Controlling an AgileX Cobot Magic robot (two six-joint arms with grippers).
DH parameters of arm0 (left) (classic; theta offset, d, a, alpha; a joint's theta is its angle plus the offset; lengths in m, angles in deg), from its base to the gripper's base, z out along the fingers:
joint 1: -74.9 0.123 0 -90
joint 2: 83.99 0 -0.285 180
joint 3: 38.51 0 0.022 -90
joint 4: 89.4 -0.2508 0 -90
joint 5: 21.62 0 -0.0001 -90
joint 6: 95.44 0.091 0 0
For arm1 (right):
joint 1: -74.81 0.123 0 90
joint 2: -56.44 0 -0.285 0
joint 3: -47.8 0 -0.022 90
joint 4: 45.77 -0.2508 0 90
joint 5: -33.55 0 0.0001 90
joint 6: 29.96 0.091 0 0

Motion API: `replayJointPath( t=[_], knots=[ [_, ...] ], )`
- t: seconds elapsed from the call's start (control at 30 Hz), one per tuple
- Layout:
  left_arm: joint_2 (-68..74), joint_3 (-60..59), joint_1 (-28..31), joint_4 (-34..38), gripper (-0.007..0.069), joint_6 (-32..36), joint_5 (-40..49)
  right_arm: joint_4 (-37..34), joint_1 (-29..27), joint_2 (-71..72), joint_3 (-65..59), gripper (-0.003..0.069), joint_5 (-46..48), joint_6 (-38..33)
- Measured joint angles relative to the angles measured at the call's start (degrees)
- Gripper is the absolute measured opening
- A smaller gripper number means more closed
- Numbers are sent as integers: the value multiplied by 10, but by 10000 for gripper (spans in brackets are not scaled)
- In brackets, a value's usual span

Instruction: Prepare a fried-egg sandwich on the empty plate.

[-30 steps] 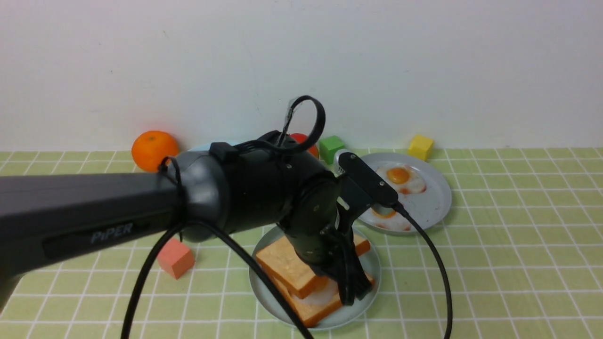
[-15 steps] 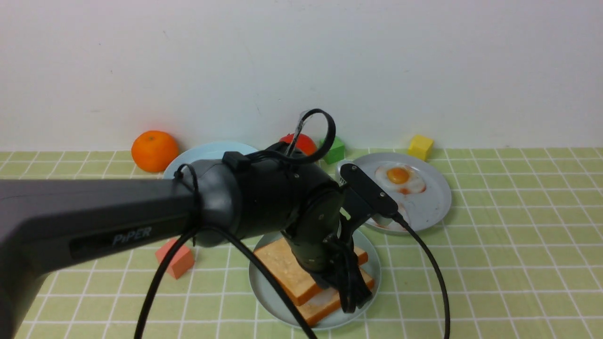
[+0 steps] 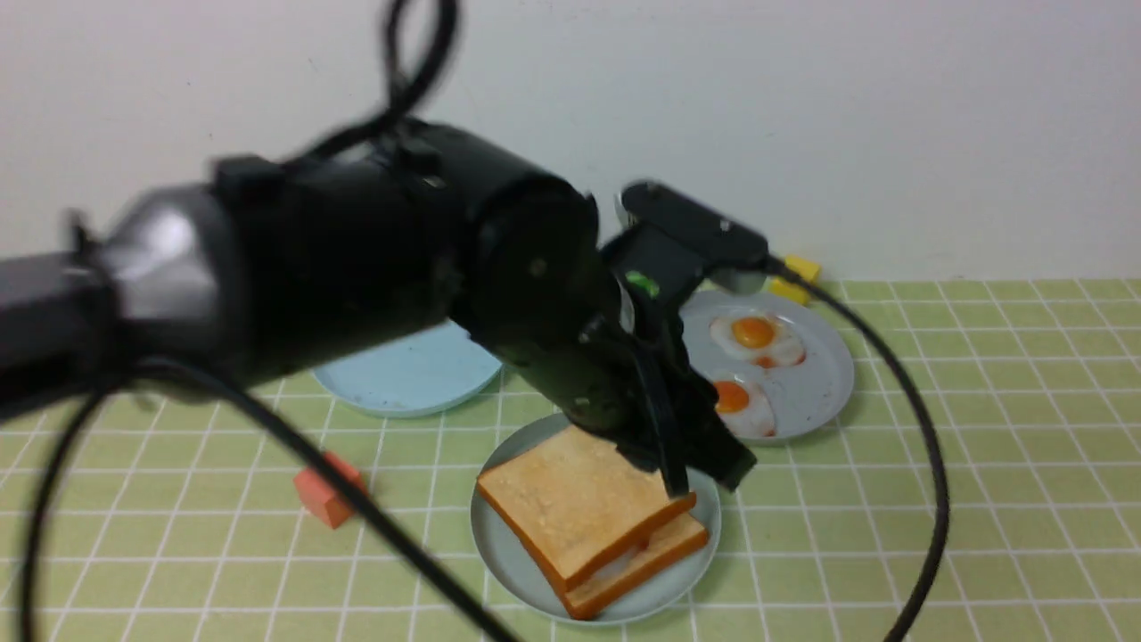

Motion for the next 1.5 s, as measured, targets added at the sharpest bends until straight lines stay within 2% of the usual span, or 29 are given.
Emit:
replayJointPath(
  t=[0.03, 0.1, 0.13, 0.17, 0.2, 0.37, 0.4, 0.57, 0.63, 0.73, 0.9, 1.13, 1.23, 1.5],
  knots=[
    [-8, -1, -2, 1, 192, 0, -1, 0, 0, 0, 0, 35, 1, 0],
    [-116, -21, -14, 13, 59, -1, -18, 1, 0, 0, 0, 35, 14, 2],
    [-125, -24, -15, 15, 50, -1, -20, 0, 0, 0, 0, 35, 16, 2],
    [-202, -60, -17, 25, -12, -6, -37, 5, 0, 1, 0, 35, 29, 10],
    [-202, -60, -17, 26, -13, -7, -39, 5, 0, 1, 0, 35, 30, 11],
    [-382, -226, -17, 54, -13, -13, -113, 37, 0, 23, 0, 35, 46, 55],
    [-447, -311, -17, 68, -13, -13, -155, 54, 0, 44, 0, 35, 49, 84],
    [-562, -464, -17, 96, -13, -13, -263, 96, 0, 98, -10, 35, 50, 145],
    [-654, -551, -17, 113, -13, -14, -347, 122, 0, 143, -39, 35, 50, 184],
    [-752, -625, -17, 118, -13, -14, -410, 144, 0, 196, -81, 35, 51, 219],
    [-849, -681, -17, 120, -13, -5, -436, 157, 0, 257, -144, 35, 18, 258],
    [-888, -743, -17, 120, -13, -1, -437, 168, 0, 286, -282, 45, -223, 302],
    [-888, -757, -17, 120, -13, -1, -435, 157, 0, 286, -337, 50, -288, 323],
    [-888, -763, -17, 120, -13, 0, -414, 152, 0, 286, -458, 63, -328, 330]
  ],
)
